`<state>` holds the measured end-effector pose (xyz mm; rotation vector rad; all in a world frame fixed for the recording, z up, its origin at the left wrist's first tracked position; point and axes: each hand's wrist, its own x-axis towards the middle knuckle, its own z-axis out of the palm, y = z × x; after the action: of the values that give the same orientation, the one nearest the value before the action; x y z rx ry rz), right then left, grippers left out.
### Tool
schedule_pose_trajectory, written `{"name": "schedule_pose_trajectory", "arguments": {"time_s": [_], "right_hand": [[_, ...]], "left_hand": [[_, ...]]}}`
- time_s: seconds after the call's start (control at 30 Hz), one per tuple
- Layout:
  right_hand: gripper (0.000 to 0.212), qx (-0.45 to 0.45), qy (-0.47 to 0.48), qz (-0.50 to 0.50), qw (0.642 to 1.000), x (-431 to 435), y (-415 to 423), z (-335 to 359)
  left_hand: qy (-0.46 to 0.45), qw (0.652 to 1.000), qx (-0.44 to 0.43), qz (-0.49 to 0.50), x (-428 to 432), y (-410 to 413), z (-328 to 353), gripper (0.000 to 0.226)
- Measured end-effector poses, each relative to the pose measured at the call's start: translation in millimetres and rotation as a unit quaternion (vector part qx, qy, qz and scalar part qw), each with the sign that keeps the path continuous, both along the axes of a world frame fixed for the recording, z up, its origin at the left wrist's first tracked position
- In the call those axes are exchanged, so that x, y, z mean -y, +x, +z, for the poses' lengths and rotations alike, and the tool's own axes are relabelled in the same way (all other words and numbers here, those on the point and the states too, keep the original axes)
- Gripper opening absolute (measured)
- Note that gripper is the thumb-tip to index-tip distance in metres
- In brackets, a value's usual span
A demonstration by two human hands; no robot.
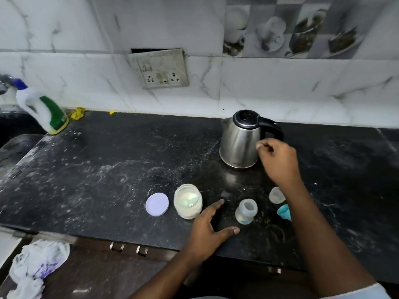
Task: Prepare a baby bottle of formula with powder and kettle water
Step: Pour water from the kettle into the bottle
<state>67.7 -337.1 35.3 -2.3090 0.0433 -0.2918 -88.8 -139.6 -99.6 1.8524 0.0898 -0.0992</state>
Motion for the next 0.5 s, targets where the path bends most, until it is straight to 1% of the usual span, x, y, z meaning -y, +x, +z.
{"name": "schedule_pose_trajectory", "arguments": {"time_s": [0.1, 0.17, 0.2, 0.3, 0.37, 0.47, 0.5], "right_hand": [[0.016, 0.049, 0.096, -0.098, 0.989, 35.6, 24.2, -3.0], [0.019, 0.063, 0.157, -0.14, 0.976, 48.5, 40.9, -5.6], [0.022, 0.056, 0.183, -0.145, 0.971, 53.0, 51.0, -9.8], [0.038, 0.017, 0.222, -0.112, 0.969, 57.4, 79.7, -21.8], [0.05, -0.026, 0.253, -0.099, 0.962, 58.4, 99.9, -36.9], [0.078, -0.048, 0.27, -0.086, 0.958, 58.1, 120.8, -55.8], [0.078, -0.05, 0.276, -0.079, 0.957, 56.0, 120.9, -55.1]], "left_hand": [[0.041, 0.998, 0.018, -0.041, 13.9, 15.2, 1.8, 0.104], [0.054, 0.997, 0.017, -0.061, 20.2, 23.3, 1.5, 0.106], [0.057, 0.996, 0.013, -0.066, 23.1, 26.8, 0.4, 0.108], [0.055, 0.996, 0.001, -0.067, 29.4, 35.2, -4.0, 0.109], [0.058, 0.996, 0.001, -0.069, 34.1, 39.2, -5.1, 0.103], [0.069, 0.994, 0.012, -0.082, 39.3, 45.1, -6.0, 0.097], [0.073, 0.993, 0.013, -0.087, 40.7, 47.4, -6.3, 0.096]]}}
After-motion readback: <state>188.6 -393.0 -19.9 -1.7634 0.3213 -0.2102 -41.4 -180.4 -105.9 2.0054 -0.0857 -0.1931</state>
